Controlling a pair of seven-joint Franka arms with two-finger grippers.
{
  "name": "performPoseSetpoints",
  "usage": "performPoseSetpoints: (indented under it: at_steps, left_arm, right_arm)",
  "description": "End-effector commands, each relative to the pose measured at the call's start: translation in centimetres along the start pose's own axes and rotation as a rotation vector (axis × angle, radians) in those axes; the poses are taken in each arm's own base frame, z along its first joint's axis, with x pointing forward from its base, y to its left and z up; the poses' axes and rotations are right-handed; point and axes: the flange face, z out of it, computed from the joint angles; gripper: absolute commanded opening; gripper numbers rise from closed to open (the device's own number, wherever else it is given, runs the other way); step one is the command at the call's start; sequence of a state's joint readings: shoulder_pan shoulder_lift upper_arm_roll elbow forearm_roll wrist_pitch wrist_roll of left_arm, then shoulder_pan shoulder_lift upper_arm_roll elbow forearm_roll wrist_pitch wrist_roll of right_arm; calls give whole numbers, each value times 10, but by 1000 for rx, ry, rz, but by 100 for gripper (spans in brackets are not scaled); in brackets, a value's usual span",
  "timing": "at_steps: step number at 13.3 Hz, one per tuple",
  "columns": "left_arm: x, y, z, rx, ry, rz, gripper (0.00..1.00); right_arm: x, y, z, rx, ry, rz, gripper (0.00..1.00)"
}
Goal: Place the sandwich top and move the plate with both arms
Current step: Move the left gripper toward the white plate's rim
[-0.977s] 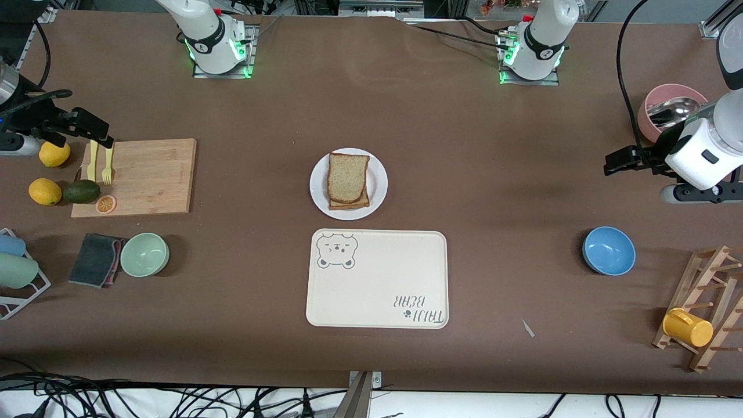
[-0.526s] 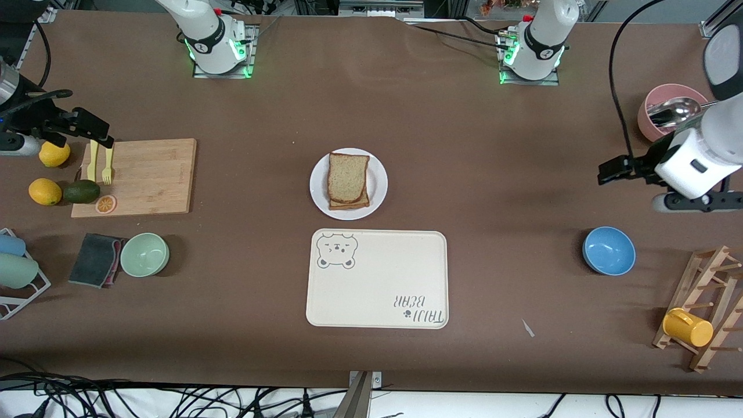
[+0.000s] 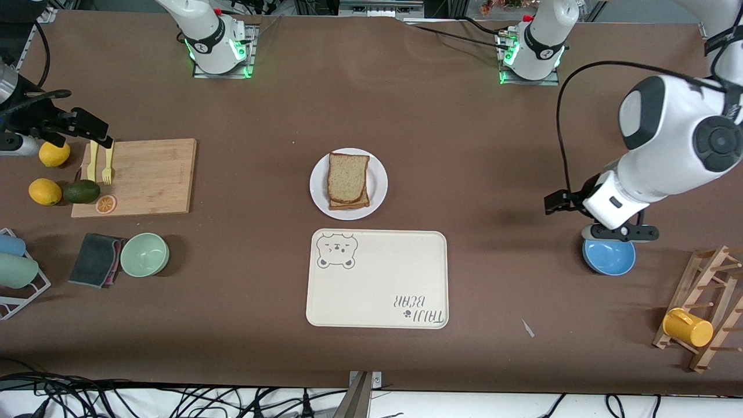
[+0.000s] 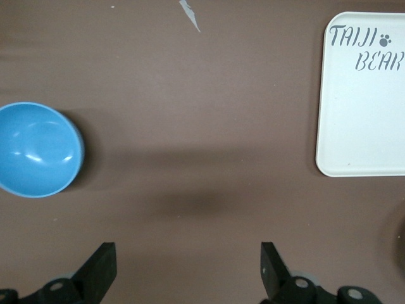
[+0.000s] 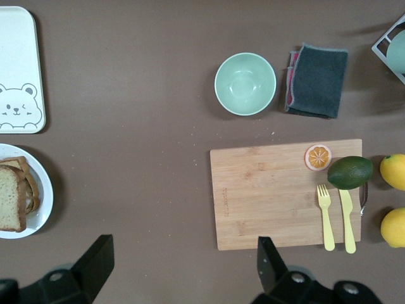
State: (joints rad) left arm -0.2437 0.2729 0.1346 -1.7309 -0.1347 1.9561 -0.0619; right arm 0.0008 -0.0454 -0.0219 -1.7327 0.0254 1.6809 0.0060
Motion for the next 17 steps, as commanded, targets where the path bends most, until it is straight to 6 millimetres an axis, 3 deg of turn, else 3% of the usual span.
performPoseSetpoints:
  at_steps: [1, 7, 11, 17]
  left_arm:
    - [-8, 17, 33, -39, 27, -4, 100]
    - [-14, 62, 92, -184, 3, -61, 100]
    - [-22, 111, 126, -311, 0, -112, 100]
    - [-34, 163, 169, -549, -28, -327, 100]
  right_arm:
    - [0, 4, -5, -7, 8, 12, 100]
    - [-1, 4, -6, -10, 8, 4, 100]
    - [-2, 3, -7, -10, -1, 7, 100]
    - [-2, 3, -7, -10, -3, 7, 100]
